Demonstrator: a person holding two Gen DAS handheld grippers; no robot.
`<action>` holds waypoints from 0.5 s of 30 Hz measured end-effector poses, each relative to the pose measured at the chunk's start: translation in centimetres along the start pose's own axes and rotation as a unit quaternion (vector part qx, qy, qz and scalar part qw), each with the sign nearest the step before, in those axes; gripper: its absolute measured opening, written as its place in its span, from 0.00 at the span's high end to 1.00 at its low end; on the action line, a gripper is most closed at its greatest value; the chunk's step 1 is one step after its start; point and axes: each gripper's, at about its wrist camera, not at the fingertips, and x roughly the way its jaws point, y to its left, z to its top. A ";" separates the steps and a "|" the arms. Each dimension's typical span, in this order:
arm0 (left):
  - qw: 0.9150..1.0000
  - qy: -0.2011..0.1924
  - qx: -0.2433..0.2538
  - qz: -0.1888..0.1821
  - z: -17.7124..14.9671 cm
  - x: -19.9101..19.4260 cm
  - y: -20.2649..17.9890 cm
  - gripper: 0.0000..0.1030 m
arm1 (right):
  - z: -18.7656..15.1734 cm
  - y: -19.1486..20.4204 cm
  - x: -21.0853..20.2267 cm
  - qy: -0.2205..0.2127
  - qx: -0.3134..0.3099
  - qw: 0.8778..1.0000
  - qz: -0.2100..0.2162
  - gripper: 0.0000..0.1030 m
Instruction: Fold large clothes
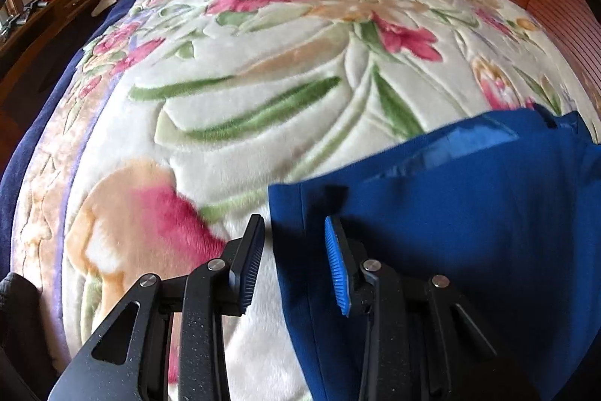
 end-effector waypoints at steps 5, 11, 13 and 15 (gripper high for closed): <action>1.000 -0.018 0.022 0.000 0.1 0.0 -0.7 0.86 | 0.8 0.2 -0.5 -0.023 -0.027 0.999 -0.001 0.92; 0.996 -0.074 -0.017 0.043 0.2 -2.3 1.3 0.90 | 1.2 -1.5 -1.4 -0.032 -0.005 0.998 -0.063 0.96; 0.994 -0.091 -0.027 0.048 0.3 -3.3 2.1 0.90 | 1.0 -2.4 -1.4 -0.024 0.015 0.995 -0.092 0.97; 0.994 -0.095 -0.019 0.056 0.2 -3.8 2.4 0.90 | 0.7 -3.7 -1.4 -0.011 0.052 0.993 -0.106 0.97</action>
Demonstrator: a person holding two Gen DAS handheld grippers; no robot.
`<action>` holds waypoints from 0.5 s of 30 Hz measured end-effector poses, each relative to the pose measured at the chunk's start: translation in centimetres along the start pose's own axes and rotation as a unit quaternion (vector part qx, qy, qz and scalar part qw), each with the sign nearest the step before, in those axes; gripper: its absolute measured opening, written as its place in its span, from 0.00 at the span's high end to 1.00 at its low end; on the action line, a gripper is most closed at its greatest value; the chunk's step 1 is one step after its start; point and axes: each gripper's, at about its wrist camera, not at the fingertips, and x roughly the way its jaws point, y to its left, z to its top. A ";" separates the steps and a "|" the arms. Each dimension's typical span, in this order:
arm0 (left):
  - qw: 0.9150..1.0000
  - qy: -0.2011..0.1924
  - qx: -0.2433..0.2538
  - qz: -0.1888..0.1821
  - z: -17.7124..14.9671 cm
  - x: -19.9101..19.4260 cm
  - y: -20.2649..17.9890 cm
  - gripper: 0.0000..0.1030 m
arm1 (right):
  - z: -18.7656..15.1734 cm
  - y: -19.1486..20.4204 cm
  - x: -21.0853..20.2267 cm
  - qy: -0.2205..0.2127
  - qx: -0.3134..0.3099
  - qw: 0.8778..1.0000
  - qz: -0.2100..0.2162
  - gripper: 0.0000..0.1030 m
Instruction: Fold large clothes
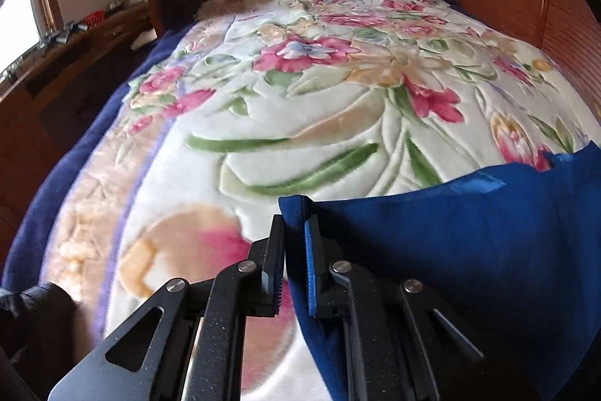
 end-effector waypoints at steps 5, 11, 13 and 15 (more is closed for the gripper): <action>1.000 0.010 0.003 -0.002 -0.1 0.0 0.1 0.90 | -1.3 -1.6 1.1 0.022 0.028 0.999 -0.004 0.97; 0.999 0.016 -0.008 -0.037 -0.3 -2.3 0.0 0.88 | -1.3 -0.6 -2.3 -0.017 0.019 1.000 0.011 0.95; 0.998 0.004 -0.003 -0.056 -0.6 -3.7 -0.3 0.84 | -1.8 0.1 -4.2 -0.034 0.006 0.999 0.024 0.87; 0.998 -0.006 0.007 -0.059 -1.2 -5.7 -0.7 0.82 | -3.1 0.9 -6.7 -0.050 -0.012 0.998 0.031 0.71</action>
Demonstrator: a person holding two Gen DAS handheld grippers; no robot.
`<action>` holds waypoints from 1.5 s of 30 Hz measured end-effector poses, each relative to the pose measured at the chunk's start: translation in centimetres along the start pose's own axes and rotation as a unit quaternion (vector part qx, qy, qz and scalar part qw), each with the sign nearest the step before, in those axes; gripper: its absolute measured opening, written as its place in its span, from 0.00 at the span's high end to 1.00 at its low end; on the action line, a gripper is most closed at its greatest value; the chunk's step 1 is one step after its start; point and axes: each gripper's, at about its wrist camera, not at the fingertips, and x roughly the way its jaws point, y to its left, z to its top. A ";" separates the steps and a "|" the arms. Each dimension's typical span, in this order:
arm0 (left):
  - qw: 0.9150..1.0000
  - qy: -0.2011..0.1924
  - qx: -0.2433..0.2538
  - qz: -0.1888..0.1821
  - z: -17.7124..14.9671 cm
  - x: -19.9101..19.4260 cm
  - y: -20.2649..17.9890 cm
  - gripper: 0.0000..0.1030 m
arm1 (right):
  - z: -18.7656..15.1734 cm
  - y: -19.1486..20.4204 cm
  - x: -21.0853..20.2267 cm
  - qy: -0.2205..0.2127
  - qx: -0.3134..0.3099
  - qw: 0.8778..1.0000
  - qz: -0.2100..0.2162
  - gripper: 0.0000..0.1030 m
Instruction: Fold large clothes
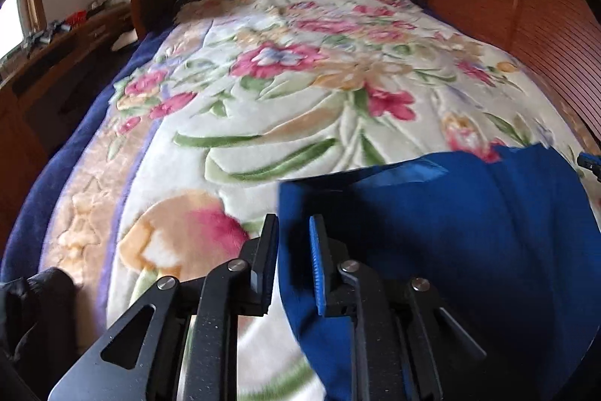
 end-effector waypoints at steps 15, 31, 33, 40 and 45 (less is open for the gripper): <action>0.996 -0.022 0.023 -0.088 -7.9 -11.3 -6.3 0.69 | -10.6 4.9 -12.8 -0.003 -0.055 0.996 0.064 0.52; 0.996 0.006 0.034 -0.084 -15.0 -12.8 -8.5 0.69 | -16.7 2.3 -12.8 0.053 0.009 0.997 0.051 0.55; 0.996 0.002 0.033 -0.085 -15.1 -13.3 -8.8 0.69 | -16.9 2.2 -12.8 0.054 0.019 0.997 0.051 0.51; 0.995 -0.004 0.041 -0.087 -15.2 -14.5 -10.7 0.69 | -17.3 2.6 -14.9 0.020 0.033 0.997 0.068 0.42; 0.994 -0.009 0.059 -0.091 -15.2 -14.9 -12.9 0.69 | -17.9 2.2 -14.5 0.023 0.047 0.996 0.068 0.26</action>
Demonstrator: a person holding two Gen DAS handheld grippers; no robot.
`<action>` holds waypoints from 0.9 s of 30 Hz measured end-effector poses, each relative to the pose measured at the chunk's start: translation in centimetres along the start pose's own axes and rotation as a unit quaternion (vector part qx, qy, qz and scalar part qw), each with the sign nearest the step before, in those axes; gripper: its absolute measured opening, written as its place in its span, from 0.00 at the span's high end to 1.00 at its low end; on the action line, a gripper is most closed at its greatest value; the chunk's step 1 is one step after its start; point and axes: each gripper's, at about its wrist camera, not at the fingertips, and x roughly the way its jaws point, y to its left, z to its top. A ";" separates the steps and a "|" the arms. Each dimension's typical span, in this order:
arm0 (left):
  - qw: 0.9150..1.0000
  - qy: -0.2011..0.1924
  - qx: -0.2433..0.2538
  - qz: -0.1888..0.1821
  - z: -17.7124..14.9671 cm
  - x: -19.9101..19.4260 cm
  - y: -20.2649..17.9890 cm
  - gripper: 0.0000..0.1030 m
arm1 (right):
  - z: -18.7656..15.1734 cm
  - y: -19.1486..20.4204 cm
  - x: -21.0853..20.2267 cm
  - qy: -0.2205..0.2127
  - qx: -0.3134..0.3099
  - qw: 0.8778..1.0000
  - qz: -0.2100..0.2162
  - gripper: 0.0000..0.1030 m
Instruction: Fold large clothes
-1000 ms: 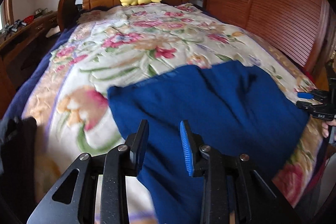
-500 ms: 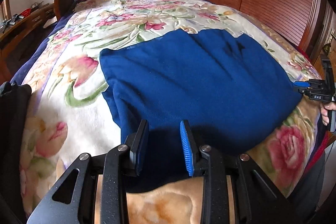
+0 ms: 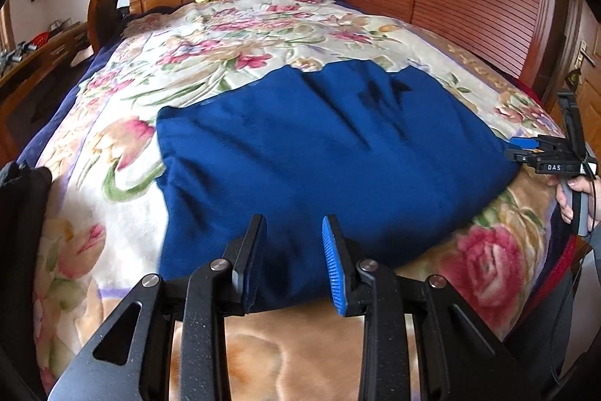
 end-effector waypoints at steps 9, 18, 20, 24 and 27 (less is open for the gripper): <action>0.999 0.002 0.030 -0.022 0.7 1.8 -4.5 0.69 | -0.9 -1.4 0.6 -0.008 0.051 0.999 0.013 0.21; 0.998 0.019 0.037 -0.045 0.6 4.0 -6.8 0.69 | -0.8 -0.9 0.4 -0.005 0.049 0.999 -0.002 0.20; 0.998 0.026 0.037 -0.044 0.3 4.9 -7.2 0.69 | -0.7 -1.2 0.6 0.006 0.060 0.998 0.009 0.20; 0.998 0.036 0.034 -0.044 -0.5 6.0 -7.2 0.69 | -0.5 -2.1 1.5 0.029 0.088 0.995 0.038 0.20; 0.998 0.036 0.025 -0.050 -0.8 6.1 -6.9 0.69 | -0.2 -1.9 2.1 0.049 0.090 0.992 0.069 0.20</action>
